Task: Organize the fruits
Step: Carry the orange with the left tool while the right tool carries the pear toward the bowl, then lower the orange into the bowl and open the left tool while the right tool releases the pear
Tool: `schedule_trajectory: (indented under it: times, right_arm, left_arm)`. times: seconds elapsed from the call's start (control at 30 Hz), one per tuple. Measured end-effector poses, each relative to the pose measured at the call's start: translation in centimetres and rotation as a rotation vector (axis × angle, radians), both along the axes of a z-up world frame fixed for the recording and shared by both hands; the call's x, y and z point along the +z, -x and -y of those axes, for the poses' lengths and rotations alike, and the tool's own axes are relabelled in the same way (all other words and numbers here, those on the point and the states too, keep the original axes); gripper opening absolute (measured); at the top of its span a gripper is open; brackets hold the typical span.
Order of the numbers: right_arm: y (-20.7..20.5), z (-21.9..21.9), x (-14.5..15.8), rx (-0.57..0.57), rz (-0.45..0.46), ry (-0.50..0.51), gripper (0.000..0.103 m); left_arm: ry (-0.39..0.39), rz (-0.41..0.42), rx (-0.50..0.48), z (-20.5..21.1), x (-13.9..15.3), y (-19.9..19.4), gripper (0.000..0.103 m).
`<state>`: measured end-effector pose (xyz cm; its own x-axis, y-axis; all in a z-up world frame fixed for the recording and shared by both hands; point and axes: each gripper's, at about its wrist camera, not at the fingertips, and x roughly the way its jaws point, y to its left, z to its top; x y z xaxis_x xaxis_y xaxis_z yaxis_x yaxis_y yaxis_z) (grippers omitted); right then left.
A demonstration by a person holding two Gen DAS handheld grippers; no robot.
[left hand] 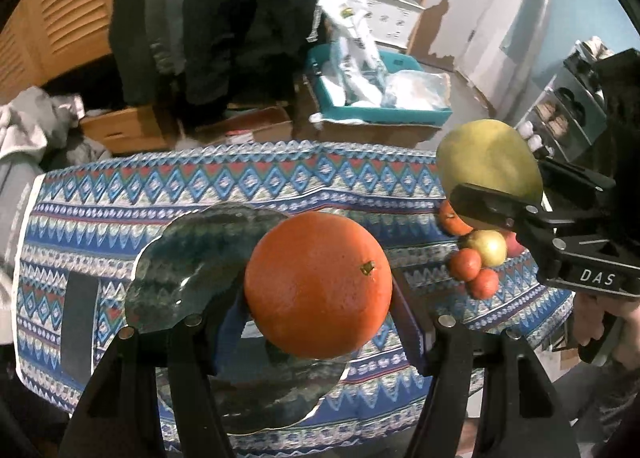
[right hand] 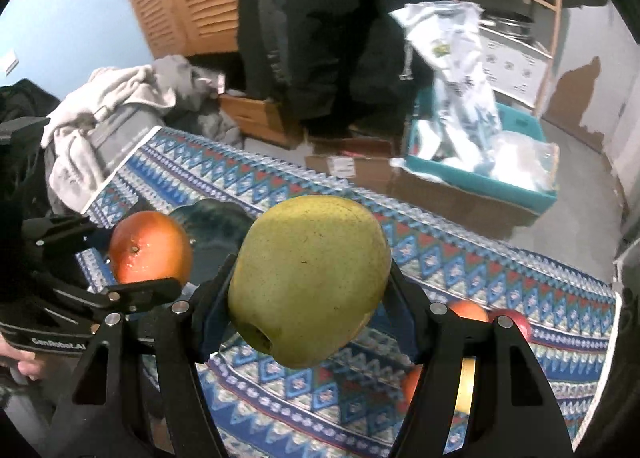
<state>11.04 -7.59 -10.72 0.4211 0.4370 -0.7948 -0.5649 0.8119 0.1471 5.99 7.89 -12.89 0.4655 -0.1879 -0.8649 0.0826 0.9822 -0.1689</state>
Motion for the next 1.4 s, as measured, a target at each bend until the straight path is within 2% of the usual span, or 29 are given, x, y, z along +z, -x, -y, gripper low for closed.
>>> schedule_trajectory:
  times: [0.33,0.67,0.87,1.1,1.4]
  right_arm:
    - [-0.4,-5.8,-2.8,0.081,-0.066,0.01,0.067]
    - [-0.3,-10.0,-6.3,0.133,-0.143,0.047,0.067]
    - [-0.2,-11.0,-8.7,0.146,-0.191,0.077,0.068]
    - [0.2,-11.6,-11.1,0.165,-0.245,0.109,0.068]
    - [0.5,-11.6,-12.9,0.175,-0.293,0.126,0.068]
  left_arm:
    - [-0.014,-0.039,0.082,-4.9,-2.5,1.2,0.068]
    - [-0.041,-0.091,0.121,-7.7,-5.3,1.9,0.068]
    - [-0.072,-0.14,0.134,-8.4,-7.8,1.5,0.068]
    - [-0.034,-0.225,0.148,-8.7,-10.3,1.6,0.068]
    - [-0.051,-0.29,0.152,-8.4,-12.4,1.4,0.068]
